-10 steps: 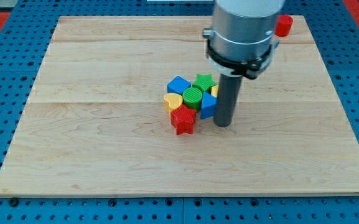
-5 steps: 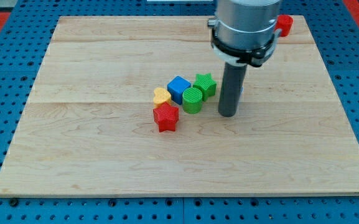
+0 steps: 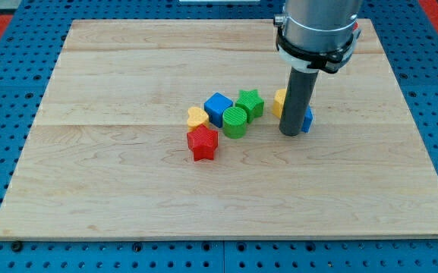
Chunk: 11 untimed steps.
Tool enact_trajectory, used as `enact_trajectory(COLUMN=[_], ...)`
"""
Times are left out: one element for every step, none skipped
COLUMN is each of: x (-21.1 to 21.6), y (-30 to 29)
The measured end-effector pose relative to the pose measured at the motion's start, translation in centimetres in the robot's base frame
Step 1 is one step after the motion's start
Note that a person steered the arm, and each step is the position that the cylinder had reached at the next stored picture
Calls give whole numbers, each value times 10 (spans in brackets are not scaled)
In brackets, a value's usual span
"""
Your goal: Move the yellow hexagon towards top center
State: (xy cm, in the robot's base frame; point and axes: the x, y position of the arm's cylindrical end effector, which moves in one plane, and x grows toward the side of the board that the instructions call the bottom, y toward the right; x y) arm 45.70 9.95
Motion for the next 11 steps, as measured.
enact_trajectory(x=[0,-5,-9,-19,-39,-61,-75,-66,-67,-82,-98], y=[-4,-11,-10,-10,-10,-10,-10,-2,14,14,5])
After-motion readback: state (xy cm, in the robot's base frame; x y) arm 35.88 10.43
